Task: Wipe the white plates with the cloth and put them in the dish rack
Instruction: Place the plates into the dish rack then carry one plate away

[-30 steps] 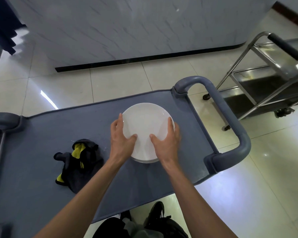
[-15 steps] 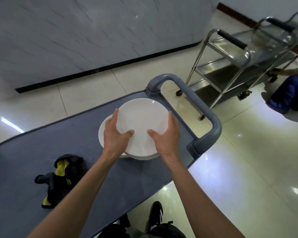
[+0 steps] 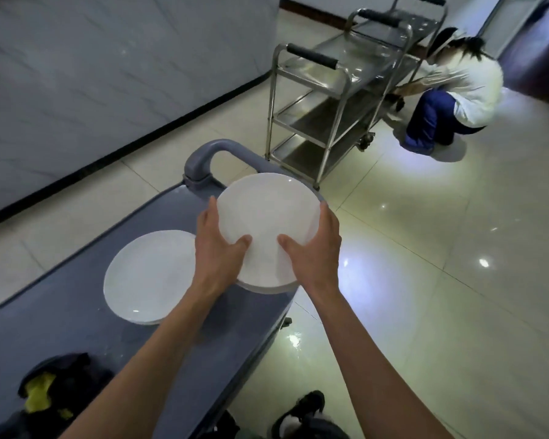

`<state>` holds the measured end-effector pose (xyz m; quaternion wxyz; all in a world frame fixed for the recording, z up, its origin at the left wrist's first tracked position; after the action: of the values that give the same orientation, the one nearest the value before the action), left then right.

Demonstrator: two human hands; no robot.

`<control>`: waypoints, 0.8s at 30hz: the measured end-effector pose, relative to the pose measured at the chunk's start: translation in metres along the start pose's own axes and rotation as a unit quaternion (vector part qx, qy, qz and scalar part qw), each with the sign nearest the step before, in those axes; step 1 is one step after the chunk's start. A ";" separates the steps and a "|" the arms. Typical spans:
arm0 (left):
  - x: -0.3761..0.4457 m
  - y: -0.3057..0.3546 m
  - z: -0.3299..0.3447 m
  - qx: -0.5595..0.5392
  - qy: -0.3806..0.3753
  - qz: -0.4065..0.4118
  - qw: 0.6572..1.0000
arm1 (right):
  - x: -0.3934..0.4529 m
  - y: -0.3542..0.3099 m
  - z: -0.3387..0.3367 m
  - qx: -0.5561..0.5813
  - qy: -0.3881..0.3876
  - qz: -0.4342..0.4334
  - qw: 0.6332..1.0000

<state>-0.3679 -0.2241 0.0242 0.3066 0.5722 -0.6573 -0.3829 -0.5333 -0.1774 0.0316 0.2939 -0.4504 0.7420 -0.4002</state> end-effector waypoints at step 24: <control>0.013 0.239 0.367 0.031 -0.296 0.227 0.927 | 0.007 0.197 -0.340 0.054 0.307 0.127 0.942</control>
<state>-0.8020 -0.1686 0.0374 0.1586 0.2774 -0.8422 -0.4343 -0.8920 -0.0179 0.0343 0.1242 -0.1914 0.8247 -0.5175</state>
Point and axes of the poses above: each hand's wrist, its own x-axis towards the middle knuckle, its own z-axis out of the palm, y = z × x, the point moved 1 cm from there along x, towards the middle knuckle, and after that the axes turned 11 degrees about -y, right-handed, at the moved point
